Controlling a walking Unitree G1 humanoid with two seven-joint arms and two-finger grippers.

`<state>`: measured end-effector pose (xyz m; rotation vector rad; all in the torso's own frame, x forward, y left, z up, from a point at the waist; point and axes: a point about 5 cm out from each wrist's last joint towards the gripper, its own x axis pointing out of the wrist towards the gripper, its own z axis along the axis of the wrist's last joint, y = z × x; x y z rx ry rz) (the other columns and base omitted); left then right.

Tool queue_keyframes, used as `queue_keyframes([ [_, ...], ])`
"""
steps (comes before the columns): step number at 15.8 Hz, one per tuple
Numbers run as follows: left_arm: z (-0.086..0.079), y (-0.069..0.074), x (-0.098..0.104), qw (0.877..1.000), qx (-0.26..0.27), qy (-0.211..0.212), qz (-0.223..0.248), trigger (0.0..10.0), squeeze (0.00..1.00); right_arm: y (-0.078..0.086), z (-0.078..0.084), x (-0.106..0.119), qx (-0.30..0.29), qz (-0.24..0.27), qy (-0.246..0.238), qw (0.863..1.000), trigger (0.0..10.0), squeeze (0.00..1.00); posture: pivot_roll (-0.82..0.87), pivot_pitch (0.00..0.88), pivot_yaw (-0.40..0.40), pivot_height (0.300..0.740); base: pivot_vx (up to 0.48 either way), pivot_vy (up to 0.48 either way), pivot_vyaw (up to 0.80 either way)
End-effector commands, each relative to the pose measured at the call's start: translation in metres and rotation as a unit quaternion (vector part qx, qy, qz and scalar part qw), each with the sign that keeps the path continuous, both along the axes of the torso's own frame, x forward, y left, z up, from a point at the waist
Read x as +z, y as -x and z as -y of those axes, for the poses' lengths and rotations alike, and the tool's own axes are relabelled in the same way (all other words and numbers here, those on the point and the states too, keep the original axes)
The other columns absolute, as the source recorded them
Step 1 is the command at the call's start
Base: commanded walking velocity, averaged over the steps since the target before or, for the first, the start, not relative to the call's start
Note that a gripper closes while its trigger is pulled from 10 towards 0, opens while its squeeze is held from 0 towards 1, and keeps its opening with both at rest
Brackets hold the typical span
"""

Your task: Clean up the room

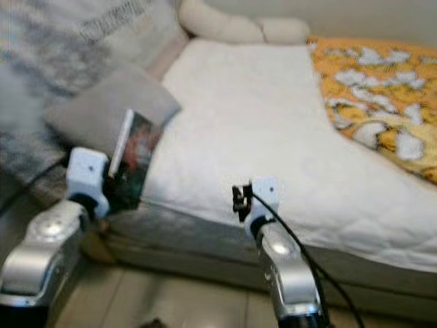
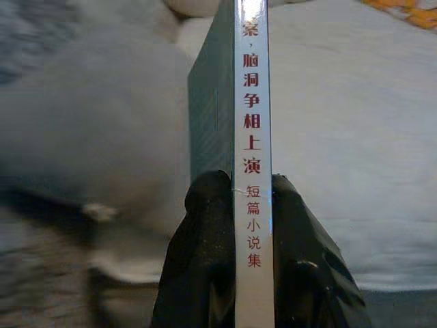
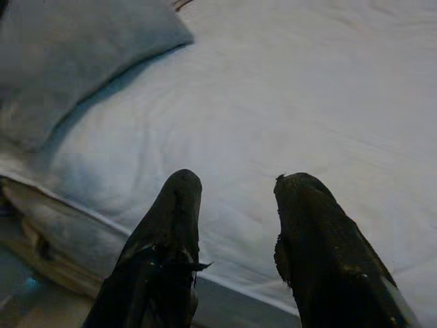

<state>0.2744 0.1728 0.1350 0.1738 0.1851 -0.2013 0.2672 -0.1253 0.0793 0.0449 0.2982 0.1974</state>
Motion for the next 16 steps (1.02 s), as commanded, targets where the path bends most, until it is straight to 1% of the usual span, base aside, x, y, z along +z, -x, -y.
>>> queue_keyframes([
  [1,0.010,-0.002,0.009,0.999,-0.020,0.005,0.024,10.0,0.00,0.000,0.008,0.001,-0.012,0.001,0.004,1.000,10.0,0.00,0.02,0.000,0.039,0.740,0.000,-0.480,0.00],
  [2,0.008,-0.003,0.010,0.999,-0.009,0.019,0.024,10.0,0.00,-0.001,0.007,0.002,-0.012,0.002,0.002,1.000,10.0,0.00,0.02,0.000,0.038,0.740,0.000,-0.292,0.00],
  [4,0.005,-0.003,0.013,0.999,0.009,0.045,0.029,10.0,0.00,-0.001,0.007,0.002,-0.014,0.001,0.000,1.000,10.0,0.00,0.02,0.000,0.033,0.740,0.000,0.000,0.00],
  [6,0.003,-0.004,0.013,0.999,0.017,0.040,0.024,10.0,0.00,-0.002,0.007,0.002,-0.012,0.000,-0.002,1.000,10.0,0.00,0.03,0.000,0.030,0.740,0.000,0.000,0.00],
  [7,0.002,-0.002,0.014,0.998,0.019,0.056,0.035,10.0,0.00,-0.002,0.005,0.003,-0.004,0.001,-0.004,1.000,10.0,0.00,0.03,0.000,0.024,0.740,0.000,0.000,0.00],
  [8,0.001,-0.002,0.015,0.997,0.025,0.067,0.039,10.0,0.00,-0.002,0.004,0.004,-0.001,0.001,-0.005,1.000,10.0,0.00,0.03,0.000,0.024,0.740,0.255,0.000,0.00],
  [12,-0.002,0.001,0.017,0.996,0.025,0.069,0.044,10.0,0.00,-0.002,-0.002,0.005,0.023,0.003,0.002,1.000,10.0,0.00,0.04,0.000,0.012,0.740,0.311,0.000,0.00],
  [13,-0.005,0.001,0.017,0.996,0.029,0.070,0.044,10.0,0.00,-0.003,-0.004,0.006,0.026,0.006,0.002,1.000,10.0,0.00,0.05,0.000,0.009,0.740,0.409,0.000,0.80],
  [15,-0.006,0.000,0.016,0.996,0.032,0.069,0.044,10.0,0.00,-0.006,-0.004,0.007,0.020,0.014,0.009,1.000,10.0,0.00,0.05,0.000,0.010,0.740,0.439,0.000,0.56],
  [16,-0.006,0.000,0.016,0.996,0.032,0.069,0.044,10.0,0.00,-0.007,-0.003,0.007,0.016,0.013,0.007,1.000,10.0,0.00,0.05,0.000,0.007,0.740,0.442,0.000,0.00],
])
